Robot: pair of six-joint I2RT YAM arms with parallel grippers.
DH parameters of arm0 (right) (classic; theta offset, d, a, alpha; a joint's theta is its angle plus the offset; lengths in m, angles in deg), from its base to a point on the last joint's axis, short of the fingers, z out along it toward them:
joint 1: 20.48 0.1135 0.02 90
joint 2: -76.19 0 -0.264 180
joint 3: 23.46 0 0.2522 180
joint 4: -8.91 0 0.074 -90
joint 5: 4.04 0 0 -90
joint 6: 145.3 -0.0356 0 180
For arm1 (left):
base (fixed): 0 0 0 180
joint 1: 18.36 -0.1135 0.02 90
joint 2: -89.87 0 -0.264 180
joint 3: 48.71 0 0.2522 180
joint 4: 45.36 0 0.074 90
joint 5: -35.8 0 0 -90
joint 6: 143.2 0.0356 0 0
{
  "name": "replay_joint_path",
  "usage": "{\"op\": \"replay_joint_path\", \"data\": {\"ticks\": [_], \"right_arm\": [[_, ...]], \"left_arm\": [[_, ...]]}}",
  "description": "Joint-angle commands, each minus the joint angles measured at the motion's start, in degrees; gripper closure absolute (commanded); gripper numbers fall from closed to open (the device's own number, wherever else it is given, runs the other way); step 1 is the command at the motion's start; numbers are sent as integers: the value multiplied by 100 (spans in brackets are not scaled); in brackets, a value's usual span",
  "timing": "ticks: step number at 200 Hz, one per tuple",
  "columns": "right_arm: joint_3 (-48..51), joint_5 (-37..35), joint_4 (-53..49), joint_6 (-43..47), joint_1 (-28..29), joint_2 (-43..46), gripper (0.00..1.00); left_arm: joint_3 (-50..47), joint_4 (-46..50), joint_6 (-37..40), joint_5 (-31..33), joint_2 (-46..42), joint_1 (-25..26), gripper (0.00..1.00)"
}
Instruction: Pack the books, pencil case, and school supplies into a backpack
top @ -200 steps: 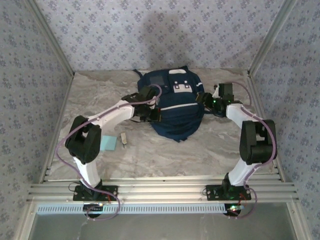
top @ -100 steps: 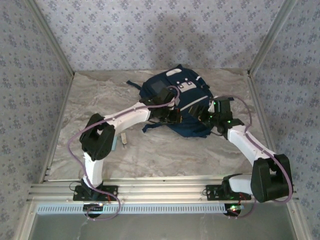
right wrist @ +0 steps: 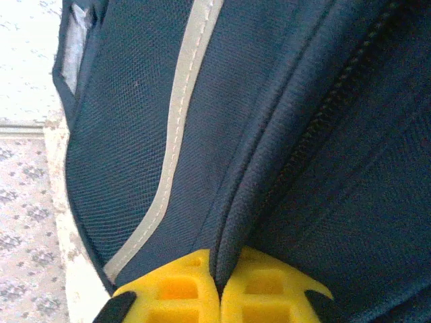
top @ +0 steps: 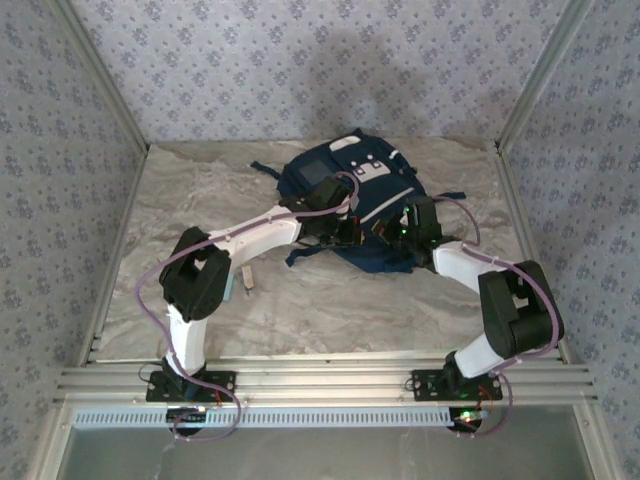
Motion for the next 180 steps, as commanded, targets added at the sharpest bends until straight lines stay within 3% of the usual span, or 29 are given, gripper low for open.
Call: {"op": "replay_joint_path", "data": {"ticks": [1,71,122,130,137,152,163,180], "right_arm": [[147,-552,139,132,-8,48,100],[334,-491,-469,564,-63,567,100],[104,-389,-720,805,22,532,100],[16,-387,-805,859,57,509,100],[-50,-381,-870,909,87,488,92],[-254,-347,-1081,1078,161,410,63],[-417,-382,-1296,1225,247,381,44],[-709,-483,-1709,1486,429,381,37]], "left_arm": [[-26,-156,234,-175,-469,-82,100],[111,343,1246,1201,-414,-1124,100],[601,427,1313,1289,-67,-1460,100],[602,435,1281,1224,-78,-1460,95],[576,437,1232,1158,-115,-1455,86],[480,490,1104,1027,-231,-1454,61],[379,533,1016,939,-363,-1459,51],[195,666,937,926,-615,-1460,40]]}}
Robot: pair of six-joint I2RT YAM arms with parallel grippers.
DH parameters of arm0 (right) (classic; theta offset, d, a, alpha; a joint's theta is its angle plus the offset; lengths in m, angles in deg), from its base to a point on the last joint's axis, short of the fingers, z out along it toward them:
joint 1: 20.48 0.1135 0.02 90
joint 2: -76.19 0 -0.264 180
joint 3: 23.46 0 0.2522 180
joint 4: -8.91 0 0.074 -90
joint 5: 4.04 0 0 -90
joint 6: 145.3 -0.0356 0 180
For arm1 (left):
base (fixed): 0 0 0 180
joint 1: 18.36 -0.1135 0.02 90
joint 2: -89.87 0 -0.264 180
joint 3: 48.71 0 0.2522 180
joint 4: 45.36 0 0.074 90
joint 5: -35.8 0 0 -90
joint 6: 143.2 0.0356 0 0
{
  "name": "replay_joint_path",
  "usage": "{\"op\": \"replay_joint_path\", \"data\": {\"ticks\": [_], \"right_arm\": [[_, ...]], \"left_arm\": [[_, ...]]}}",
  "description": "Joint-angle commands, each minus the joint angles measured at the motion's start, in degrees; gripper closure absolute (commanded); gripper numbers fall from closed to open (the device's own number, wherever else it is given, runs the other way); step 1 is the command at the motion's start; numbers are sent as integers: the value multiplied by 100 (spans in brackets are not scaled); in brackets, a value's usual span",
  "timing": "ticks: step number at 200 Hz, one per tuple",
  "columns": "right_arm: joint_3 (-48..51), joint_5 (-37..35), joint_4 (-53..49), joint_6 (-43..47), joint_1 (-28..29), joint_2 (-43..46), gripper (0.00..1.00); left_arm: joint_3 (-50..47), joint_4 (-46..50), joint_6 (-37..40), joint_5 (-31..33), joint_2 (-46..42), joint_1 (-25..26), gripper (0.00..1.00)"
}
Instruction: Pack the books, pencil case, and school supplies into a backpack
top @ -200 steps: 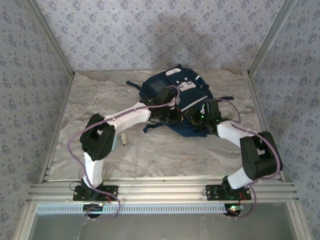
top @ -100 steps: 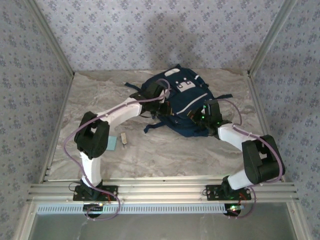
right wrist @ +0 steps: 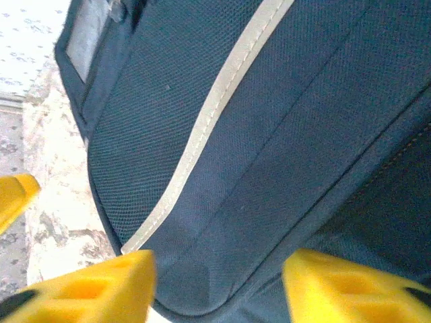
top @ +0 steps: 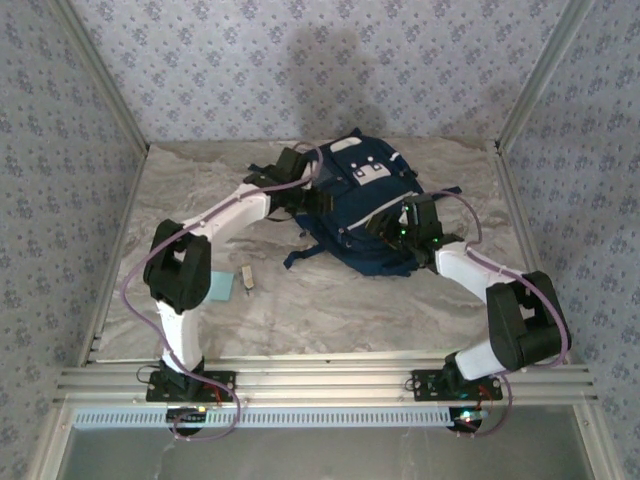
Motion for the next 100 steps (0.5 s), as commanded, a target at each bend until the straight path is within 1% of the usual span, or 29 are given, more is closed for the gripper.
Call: {"op": "replay_joint_path", "data": {"ticks": [1,14,29,30,33,44,51,66,82,100], "right_arm": [[-493,-222,-866,592,235,-21,37],[-708,-317,-1183,715,440,-12,37],[-855,-395,-1364,730,720,5,36],[-858,-403,-1382,730,744,10,36],[-892,-433,-1434,723,801,6,35],[-994,-550,-1566,706,1084,-3,32],[-1074,-658,-1653,704,1301,-20,29],[-1262,-826,-1766,695,1765,-128,25],[-1581,-897,-1759,682,2285,-423,23],[-2154,-960,-1935,769,2812,-994,22]], "left_arm": [[-132,305,-116,234,-501,-61,40],[-346,421,-134,395,-769,-68,32],[-687,475,-132,691,-1160,-119,6],[-711,476,-133,706,-1185,-125,3],[-784,473,-128,759,-1272,-146,1],[-1070,475,-133,925,-1597,-243,1],[-1254,474,-164,997,-1786,-323,0],[-1664,422,-304,1057,-2200,-638,1],[-2159,253,-506,1046,-2613,-1104,0],[-2688,55,-747,910,-3005,-1695,0]]}}
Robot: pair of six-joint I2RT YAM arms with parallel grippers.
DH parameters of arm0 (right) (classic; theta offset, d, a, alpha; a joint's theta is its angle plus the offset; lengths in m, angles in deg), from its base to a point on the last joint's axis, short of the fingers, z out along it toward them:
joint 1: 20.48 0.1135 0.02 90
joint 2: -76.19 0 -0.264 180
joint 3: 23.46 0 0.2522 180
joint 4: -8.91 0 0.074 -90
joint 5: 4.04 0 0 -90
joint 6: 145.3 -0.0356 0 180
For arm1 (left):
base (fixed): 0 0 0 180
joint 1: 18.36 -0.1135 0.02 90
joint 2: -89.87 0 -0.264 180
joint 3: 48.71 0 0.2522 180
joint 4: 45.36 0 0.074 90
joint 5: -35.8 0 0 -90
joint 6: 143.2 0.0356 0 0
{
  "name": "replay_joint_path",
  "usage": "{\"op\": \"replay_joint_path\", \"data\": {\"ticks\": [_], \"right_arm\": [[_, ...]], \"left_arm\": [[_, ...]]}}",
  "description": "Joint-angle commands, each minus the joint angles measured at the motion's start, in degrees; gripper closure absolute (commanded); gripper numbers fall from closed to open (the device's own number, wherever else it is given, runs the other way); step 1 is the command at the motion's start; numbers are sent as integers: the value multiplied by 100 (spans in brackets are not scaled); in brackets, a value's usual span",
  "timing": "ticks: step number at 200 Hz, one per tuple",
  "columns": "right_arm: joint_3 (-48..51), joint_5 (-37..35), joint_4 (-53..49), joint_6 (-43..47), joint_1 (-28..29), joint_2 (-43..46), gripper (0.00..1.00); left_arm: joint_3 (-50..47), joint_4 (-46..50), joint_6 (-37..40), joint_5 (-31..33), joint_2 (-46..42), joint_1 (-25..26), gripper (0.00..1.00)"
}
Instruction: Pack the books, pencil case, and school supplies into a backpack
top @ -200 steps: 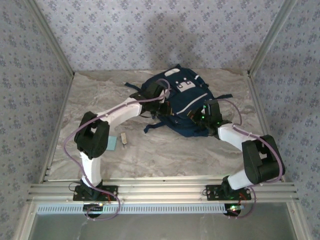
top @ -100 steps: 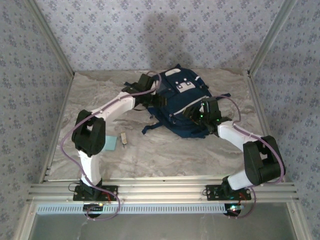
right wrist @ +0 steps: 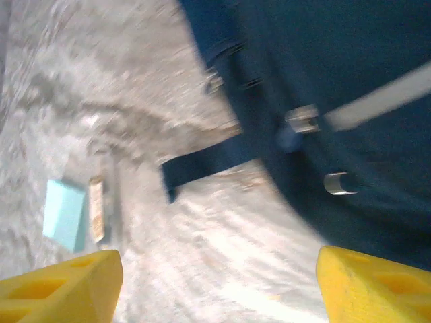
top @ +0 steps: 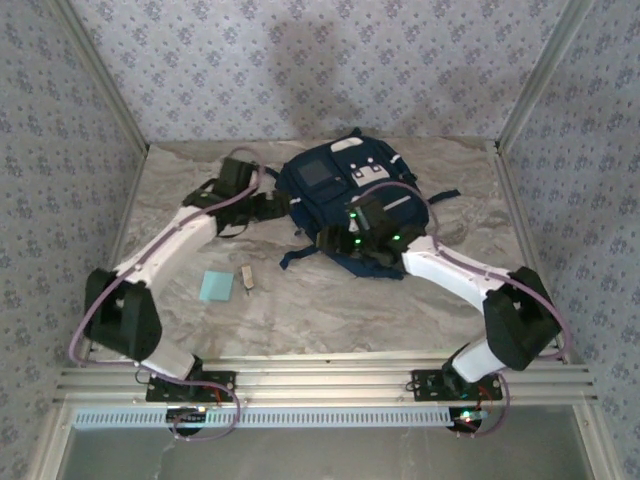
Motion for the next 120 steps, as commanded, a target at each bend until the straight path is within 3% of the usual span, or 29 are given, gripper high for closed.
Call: {"op": "replay_joint_path", "data": {"ticks": [1,51,98,120], "right_arm": [[-729,-252,-397,188,593,-637,22],[-2584,-110,-796,324,1562,-2362,23],[-3818,-276,-1308,391,1855,-3549,24],[-4418,-404,-1723,429,1960,-4061,24]], "left_arm": [[-576,-192,-410,77,-445,-688,0],[-1677,-646,-741,-435,-1360,-2063,0],[-2389,-878,-1035,-779,-1813,-3129,0],[-2610,-1139,-1156,-970,-1876,-3383,0]]}}
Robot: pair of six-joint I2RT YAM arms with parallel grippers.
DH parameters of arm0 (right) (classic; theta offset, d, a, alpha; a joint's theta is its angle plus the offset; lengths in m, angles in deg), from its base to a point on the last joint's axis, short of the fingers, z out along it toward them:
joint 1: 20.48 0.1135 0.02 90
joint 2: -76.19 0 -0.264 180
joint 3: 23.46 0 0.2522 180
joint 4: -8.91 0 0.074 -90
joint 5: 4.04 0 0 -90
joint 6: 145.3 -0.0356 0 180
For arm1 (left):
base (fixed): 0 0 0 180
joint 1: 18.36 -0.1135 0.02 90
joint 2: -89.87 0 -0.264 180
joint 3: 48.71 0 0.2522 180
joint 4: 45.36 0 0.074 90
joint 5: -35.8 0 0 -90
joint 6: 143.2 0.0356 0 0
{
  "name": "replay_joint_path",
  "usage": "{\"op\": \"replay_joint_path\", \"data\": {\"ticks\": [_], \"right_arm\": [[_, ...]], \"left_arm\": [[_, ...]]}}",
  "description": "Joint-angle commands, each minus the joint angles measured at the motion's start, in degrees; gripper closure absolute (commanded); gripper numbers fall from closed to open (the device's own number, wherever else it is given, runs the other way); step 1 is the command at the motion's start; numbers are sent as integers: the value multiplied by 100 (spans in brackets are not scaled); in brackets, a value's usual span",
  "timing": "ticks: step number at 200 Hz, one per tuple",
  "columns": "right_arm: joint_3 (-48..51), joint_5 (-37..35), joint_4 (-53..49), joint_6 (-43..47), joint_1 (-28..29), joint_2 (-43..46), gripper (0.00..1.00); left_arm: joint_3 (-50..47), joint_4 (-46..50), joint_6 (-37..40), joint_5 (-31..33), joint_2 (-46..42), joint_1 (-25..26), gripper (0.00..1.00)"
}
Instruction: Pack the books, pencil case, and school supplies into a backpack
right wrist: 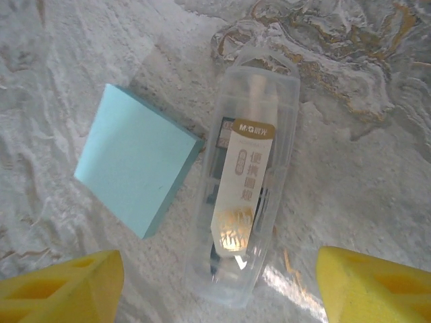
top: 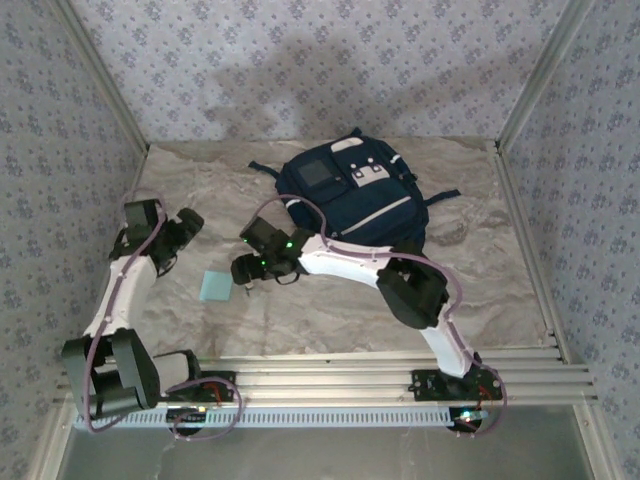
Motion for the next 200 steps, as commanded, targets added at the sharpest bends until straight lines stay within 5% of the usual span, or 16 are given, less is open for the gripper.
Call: {"op": "replay_joint_path", "data": {"ticks": [1,118,200], "right_arm": [[-675,-242,-723,131,92,-490,24],[-3441,-1982,-2657,1280,562,-2388,31],[-3066,-2285,-2763,1430,664,-2248,34]], "left_arm": [[-186,-353,-230,-376,-117,-198,0],[-175,-631,-302,-960,61,-199,1],[-58,-584,-317,-1049,155,-71,1]]}}
